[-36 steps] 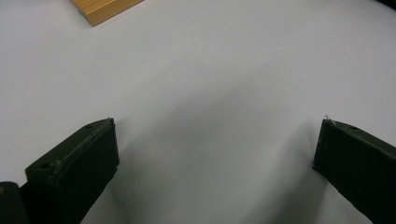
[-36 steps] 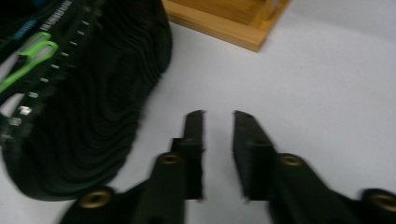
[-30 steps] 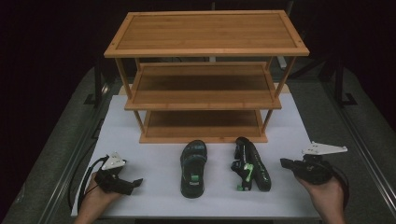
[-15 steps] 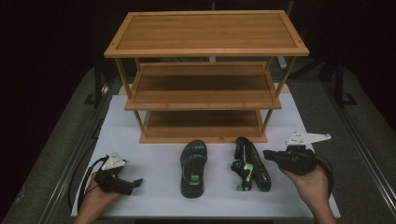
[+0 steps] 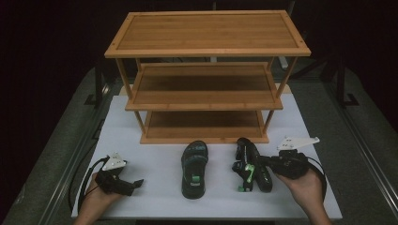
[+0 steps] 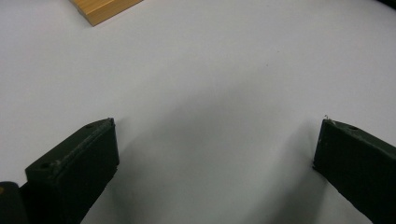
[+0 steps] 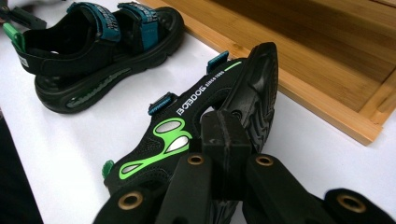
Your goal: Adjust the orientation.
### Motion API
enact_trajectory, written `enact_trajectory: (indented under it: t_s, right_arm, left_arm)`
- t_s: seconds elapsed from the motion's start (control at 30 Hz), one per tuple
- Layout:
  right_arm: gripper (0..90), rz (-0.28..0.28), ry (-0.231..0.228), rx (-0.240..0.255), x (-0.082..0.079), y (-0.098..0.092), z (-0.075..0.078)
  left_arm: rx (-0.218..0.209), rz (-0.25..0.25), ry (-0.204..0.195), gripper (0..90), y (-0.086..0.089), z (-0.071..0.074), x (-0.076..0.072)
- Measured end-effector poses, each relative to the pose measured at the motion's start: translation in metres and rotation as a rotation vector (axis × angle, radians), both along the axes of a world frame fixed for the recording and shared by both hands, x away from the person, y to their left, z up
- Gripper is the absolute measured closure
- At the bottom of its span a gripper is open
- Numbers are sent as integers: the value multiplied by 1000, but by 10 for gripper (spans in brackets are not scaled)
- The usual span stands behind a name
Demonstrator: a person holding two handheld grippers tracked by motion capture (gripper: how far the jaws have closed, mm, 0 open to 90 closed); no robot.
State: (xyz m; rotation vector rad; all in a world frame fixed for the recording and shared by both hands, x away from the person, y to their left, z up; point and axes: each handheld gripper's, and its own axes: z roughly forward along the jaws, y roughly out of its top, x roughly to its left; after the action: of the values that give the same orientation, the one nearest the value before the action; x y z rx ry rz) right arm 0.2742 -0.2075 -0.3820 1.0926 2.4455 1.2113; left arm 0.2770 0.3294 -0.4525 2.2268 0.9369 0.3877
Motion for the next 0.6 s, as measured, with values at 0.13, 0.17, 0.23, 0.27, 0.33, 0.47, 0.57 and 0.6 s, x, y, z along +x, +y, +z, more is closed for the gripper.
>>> enact_trajectory:
  t_s: [0.13,0.17,0.23,0.27,0.33,0.47,0.57,0.6]
  right_arm:
    - [897,-6,-8,-8,-1,-1,0]
    - [897,-9,-8,-8,-1,-1,0]
    - [898,-17,-8,-8,-1,-4,0]
    - [898,-23,-9,-5,-1,-5,0]
    - [898,-30,-4,3,-1,-8,-1]
    - [898,-42,-6,14,-1,-13,-2]
    - [898,-52,-7,13,-1,-16,-2]
    - [898,-58,-8,11,-1,-17,-2]
  left_arm:
    - [-1,0,0,0,0,0,0]
    - [0,-1,0,0,0,0,0]
    - [0,0,0,0,0,0,0]
    - [-1,0,0,0,0,0,0]
    - [-1,0,0,0,0,0,0]
    - [-1,0,1,0,0,0,0]
    - [-1,0,1,0,0,0,0]
    - [-2,0,1,0,0,0,0]
